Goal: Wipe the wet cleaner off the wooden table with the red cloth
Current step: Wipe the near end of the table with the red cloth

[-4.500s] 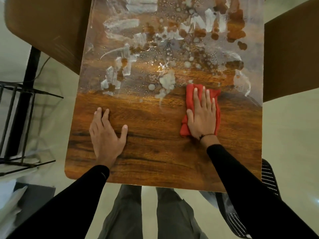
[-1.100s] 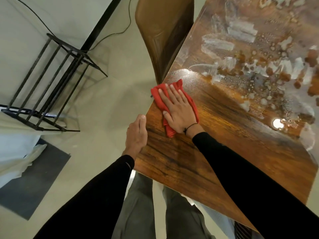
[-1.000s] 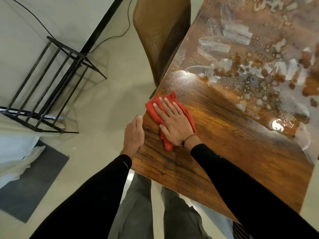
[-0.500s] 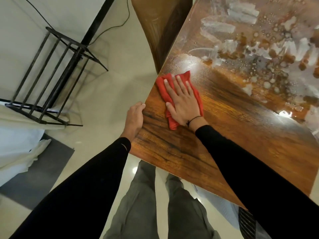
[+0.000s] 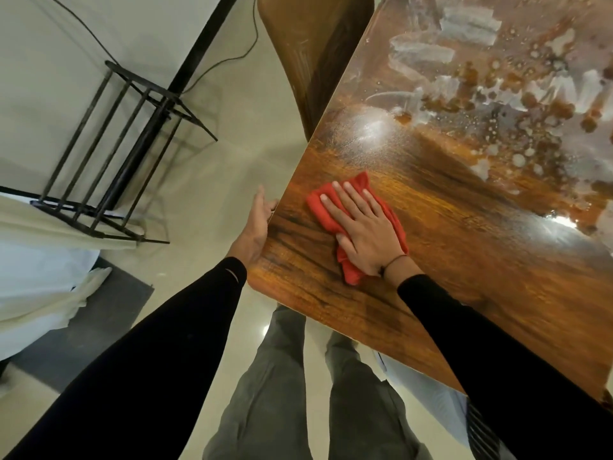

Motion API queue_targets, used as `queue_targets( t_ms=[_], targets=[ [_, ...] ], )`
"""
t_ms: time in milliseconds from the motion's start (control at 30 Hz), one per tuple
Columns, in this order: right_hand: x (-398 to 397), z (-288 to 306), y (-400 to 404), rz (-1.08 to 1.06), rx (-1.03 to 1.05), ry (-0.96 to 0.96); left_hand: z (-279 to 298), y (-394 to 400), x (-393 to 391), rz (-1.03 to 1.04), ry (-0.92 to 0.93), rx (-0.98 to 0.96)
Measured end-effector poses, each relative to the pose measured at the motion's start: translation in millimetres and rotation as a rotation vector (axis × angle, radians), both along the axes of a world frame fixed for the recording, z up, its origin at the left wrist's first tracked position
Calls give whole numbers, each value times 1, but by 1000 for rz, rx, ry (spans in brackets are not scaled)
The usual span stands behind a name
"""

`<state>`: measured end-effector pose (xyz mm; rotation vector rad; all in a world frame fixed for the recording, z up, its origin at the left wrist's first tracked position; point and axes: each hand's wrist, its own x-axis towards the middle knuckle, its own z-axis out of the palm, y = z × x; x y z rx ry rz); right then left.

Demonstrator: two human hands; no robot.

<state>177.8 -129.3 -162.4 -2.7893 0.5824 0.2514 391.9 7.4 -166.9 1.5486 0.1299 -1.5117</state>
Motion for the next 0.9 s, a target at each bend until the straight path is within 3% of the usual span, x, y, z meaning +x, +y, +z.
queue_targets(
  t_ms=[100, 267, 400, 467, 600, 733, 800, 900],
  targets=[
    [29, -2, 35, 40, -19, -18, 3, 10, 9, -92, 113, -33],
    [23, -9, 116, 428, 23, -41, 5, 46, 7, -133, 114, 46],
    [-13, -10, 108, 585, 87, -21, 4, 68, -10, -83, 99, 39],
    [-29, -6, 80, 528, 127, 12, 1, 78, -22, -63, -25, 72],
    [-44, 3, 19, 192, 102, 24, -12, 85, -52, 67, -408, 292],
    [-7, 5, 14, -106, 0, -30, -18, 82, -85, 358, -524, 344],
    [1, 2, 35, 22, -14, -43, -20, 83, -97, 478, -549, 348],
    [-30, -5, 61, 459, 38, -55, -21, 87, -113, 608, -548, 344]
  ],
)
